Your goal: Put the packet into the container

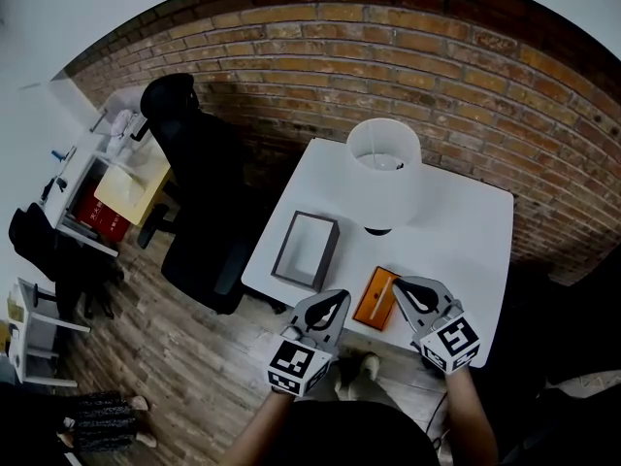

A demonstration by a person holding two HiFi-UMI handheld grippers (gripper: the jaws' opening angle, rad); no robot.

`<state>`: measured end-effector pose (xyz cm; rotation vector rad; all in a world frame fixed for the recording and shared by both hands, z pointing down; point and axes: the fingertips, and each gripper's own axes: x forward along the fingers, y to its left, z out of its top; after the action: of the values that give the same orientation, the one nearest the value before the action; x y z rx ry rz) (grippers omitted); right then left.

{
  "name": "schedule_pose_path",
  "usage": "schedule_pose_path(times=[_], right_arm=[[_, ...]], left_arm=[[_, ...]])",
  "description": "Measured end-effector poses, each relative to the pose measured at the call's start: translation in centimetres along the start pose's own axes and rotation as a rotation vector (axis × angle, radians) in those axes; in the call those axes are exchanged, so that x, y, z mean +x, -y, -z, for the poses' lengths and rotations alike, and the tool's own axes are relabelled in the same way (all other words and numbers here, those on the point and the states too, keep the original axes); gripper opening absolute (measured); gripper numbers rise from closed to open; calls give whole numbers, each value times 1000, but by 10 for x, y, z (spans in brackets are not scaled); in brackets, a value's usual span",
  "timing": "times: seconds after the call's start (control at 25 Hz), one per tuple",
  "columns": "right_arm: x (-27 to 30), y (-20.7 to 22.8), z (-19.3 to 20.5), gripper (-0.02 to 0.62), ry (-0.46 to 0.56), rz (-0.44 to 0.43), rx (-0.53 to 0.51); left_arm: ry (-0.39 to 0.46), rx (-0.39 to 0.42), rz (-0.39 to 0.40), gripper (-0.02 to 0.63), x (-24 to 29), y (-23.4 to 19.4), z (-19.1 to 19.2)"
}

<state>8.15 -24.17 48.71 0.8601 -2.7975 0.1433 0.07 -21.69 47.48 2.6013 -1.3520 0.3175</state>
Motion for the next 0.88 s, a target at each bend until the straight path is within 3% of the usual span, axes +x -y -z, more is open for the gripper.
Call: schedule_pose_path(times=[0.6, 0.88], right_arm=[[42, 5, -1, 6, -97, 40, -85], [44, -4, 30, 6, -346, -33, -214]], left_arm=[[-4, 19, 99, 6, 15, -46, 4], [-7, -18, 127, 6, 15, -55, 17]])
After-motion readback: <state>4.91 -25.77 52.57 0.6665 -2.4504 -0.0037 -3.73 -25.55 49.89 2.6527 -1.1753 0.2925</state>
